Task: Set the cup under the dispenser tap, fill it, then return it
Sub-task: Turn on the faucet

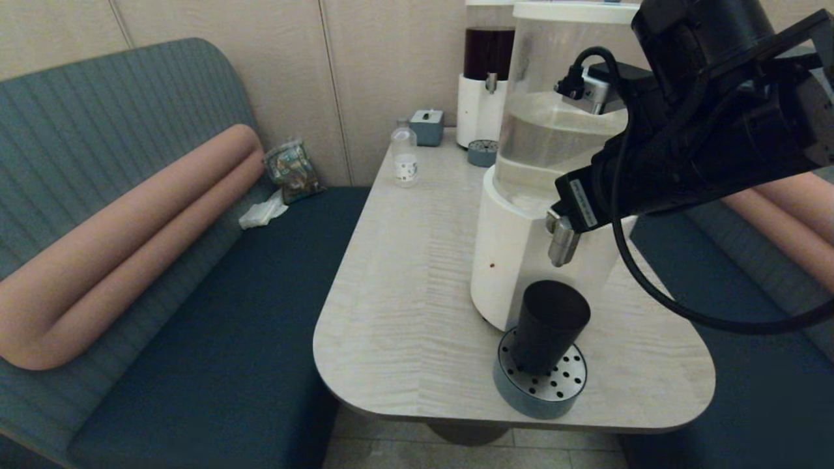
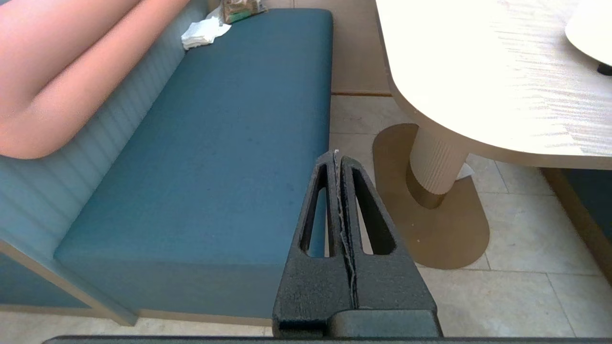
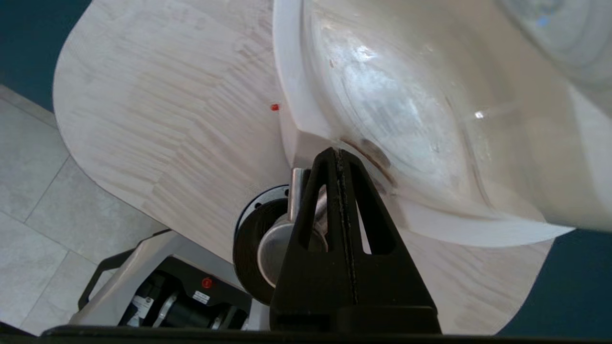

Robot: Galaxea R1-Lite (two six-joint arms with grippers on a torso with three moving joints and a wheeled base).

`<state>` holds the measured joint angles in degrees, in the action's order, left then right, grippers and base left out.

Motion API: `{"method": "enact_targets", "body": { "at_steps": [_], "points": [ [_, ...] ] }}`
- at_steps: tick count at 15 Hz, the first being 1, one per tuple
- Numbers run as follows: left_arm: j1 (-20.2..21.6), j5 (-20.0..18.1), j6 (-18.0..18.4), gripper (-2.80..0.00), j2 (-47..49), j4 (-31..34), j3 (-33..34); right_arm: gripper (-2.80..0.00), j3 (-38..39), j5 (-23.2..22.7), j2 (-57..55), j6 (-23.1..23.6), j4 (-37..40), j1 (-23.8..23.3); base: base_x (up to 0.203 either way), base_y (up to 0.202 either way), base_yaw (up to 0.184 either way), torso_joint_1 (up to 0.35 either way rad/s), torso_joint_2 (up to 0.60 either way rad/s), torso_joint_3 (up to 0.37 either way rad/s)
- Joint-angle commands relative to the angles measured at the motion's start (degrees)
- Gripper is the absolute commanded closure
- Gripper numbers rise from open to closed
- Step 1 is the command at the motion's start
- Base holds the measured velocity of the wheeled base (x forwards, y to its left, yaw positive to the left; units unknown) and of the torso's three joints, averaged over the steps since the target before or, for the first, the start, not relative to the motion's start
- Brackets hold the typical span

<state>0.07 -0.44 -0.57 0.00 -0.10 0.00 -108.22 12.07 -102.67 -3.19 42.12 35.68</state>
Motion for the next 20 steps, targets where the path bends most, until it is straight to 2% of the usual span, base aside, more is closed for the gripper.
{"method": "enact_targets", "body": {
  "at_steps": [1, 20],
  "points": [
    [0.01, 0.00, -0.05, 0.00, 0.09, 0.01, 0.00, 0.00, -0.41, -0.03, -0.16, 0.12, 0.33, 0.44, 0.000, 0.000, 0.000, 0.000, 0.00, 0.000],
    [0.01, 0.00, -0.05, 0.00, 0.09, 0.01, 0.00, 0.00, -0.11, -0.78, 4.48, 0.16, 0.56, 0.36, 0.000, 0.000, 0.000, 0.000, 0.00, 0.000]
  ]
}}
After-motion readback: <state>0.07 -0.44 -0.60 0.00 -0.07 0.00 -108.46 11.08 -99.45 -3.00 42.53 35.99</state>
